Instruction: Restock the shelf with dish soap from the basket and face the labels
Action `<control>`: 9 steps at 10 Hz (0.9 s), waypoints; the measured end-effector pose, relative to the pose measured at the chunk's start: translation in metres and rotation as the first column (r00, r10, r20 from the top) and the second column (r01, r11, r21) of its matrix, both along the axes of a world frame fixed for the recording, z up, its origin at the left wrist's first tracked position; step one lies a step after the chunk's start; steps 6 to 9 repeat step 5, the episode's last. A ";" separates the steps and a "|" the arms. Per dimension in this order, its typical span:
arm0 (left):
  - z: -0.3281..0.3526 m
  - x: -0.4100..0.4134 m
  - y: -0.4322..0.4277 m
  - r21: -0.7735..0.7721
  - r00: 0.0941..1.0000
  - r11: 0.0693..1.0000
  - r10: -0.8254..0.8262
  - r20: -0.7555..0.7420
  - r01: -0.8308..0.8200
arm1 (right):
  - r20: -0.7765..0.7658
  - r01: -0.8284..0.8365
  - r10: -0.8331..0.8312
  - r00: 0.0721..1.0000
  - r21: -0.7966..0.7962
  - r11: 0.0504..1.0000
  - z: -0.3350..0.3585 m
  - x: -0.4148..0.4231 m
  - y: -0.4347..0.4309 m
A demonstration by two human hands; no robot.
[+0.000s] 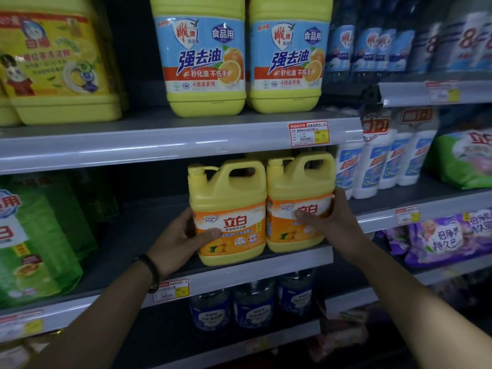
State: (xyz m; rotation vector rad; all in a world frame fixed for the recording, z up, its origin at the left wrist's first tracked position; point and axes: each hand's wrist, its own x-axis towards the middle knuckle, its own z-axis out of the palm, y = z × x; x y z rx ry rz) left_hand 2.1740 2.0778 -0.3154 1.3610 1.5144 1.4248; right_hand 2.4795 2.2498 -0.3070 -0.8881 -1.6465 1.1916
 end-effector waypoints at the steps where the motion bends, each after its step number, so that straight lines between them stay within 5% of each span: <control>1: 0.002 0.004 -0.002 -0.024 1.000 1.000 0.012 -0.021 -0.013 | 0.075 -0.019 0.016 0.997 0.033 0.999 -0.007 0.002 0.000; 5: 0.036 0.034 -0.075 -0.176 0.829 0.916 0.229 -0.510 -0.361 | 0.365 0.154 -0.185 0.912 0.112 0.982 0.009 0.016 -0.076; 9: 0.036 0.034 -0.075 -0.176 0.829 0.916 0.229 -0.510 -0.361 | 0.365 0.154 -0.185 0.912 0.112 0.982 0.009 0.016 -0.076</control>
